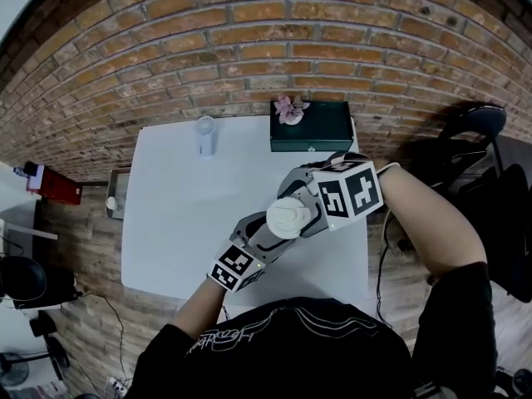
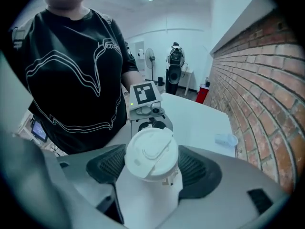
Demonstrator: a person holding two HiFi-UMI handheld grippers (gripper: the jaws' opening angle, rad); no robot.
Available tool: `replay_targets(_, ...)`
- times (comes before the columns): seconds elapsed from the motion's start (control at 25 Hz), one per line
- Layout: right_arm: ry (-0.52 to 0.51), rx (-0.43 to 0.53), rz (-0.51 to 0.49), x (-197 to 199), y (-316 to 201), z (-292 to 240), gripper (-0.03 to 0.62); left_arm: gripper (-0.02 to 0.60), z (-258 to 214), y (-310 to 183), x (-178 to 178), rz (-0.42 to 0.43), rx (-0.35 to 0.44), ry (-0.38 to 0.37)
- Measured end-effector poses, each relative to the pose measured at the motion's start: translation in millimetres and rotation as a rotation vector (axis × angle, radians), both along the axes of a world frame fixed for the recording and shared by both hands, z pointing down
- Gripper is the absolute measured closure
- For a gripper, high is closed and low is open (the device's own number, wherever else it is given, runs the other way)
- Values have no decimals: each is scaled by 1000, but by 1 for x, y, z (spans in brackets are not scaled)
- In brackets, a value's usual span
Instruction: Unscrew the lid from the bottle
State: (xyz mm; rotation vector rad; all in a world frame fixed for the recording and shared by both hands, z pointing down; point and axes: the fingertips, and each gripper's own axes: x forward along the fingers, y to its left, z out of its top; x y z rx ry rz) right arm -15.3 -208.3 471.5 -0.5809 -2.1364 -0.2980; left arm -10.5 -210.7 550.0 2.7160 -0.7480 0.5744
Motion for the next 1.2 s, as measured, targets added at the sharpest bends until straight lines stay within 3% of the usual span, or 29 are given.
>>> replay_targets(0.12, 7, -8, 11, 0, 0, 0, 256, 247, 1, 1, 0, 5, -6, -6)
replay_targets(0.24, -8, -51, 88, 0, 3, 2, 251, 247, 0, 0, 1, 3, 2, 2)
replay_targets(0.28, -21, -69, 117, -1, 4, 1, 184, 247, 0, 0, 1, 3, 4, 2)
replay_targets(0.4, -120, -91, 222, -6, 4, -12, 172, 247, 1, -2, -1, -3, 7, 2)
replay_targets(0.68, -363, -27, 696, 0, -13, -30, 203, 247, 2, -2, -1, -15, 5, 2)
replay_targets(0.88, -518, -117, 1023, 8, -10, -28, 230, 247, 2, -2, -1, -22, 8, 5)
replay_targets(1.04, -526, -81, 1108, 14, -19, -23, 249, 247, 1, -2, -1, -30, 10, 7)
replay_targets(1.2, -496, -68, 1121, 11, -16, -13, 261, 247, 1, -1, 0, -37, 7, 3)
